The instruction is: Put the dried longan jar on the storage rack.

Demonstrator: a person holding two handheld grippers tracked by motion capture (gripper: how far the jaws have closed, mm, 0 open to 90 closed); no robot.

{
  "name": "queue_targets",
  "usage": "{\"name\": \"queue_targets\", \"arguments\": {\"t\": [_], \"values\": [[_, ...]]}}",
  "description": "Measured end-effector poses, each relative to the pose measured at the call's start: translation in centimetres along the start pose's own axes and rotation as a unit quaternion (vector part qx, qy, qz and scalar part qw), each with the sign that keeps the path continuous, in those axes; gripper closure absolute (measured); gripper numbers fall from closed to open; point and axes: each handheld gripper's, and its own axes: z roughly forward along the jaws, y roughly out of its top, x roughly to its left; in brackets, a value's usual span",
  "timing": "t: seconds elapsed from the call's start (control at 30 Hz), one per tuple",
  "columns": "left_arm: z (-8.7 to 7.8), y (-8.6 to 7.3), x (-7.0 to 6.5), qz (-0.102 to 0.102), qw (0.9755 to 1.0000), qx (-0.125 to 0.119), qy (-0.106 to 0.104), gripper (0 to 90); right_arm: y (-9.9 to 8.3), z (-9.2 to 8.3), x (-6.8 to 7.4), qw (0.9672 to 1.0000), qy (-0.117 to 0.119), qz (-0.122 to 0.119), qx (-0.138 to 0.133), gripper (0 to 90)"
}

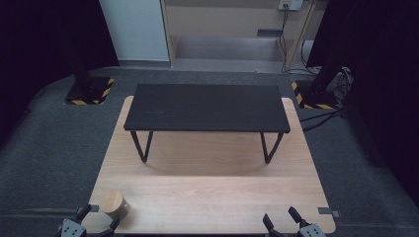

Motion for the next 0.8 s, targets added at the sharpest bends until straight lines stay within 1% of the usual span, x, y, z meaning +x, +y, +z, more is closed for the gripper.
{"name": "queue_targets", "arguments": {"t": [0.17, 0.27, 0.4, 0.47, 0.53, 0.7, 0.8], "values": [[0.8, -0.5, 0.1, 0.006, 1.0, 0.003, 0.0, 0.0, -0.1, -0.1, 0.0, 1.0, -0.001, 0.001, 0.002, 7.4], [1.4, -1.0, 0.3, 0.005, 1.0, 0.003, -0.004, 0.0, 0.0, -0.2, -0.1, 1.0, -0.003, 0.001, 0.001, 7.4], [2.3, -1.3, 0.4, 0.01, 0.9998, 0.011, -0.011, 0.0, 0.0, -0.2, -0.1, 1.0, -0.004, 0.001, 0.003, 7.4], [2.7, -1.5, 0.4, 0.012, 0.9998, 0.011, -0.009, 0.7, 0.0, -0.1, -0.1, 1.0, -0.004, 0.0, 0.005, 7.4], [3.1, -1.7, 0.6, 0.009, 0.9998, 0.014, -0.011, 0.7, 0.0, 0.0, -0.1, 1.0, -0.005, 0.0, 0.006, 7.4], [4.1, -2.1, 1.1, 0.01, 0.9996, 0.022, -0.016, 1.7, -0.1, 0.1, -0.2, 0.9999, -0.006, 0.002, 0.009, 7.4], [4.4, -2.2, 1.4, 0.008, 0.9994, 0.025, -0.022, 4.8, -0.1, 0.2, -0.1, 0.9999, -0.007, 0.003, 0.012, 7.4]]}}
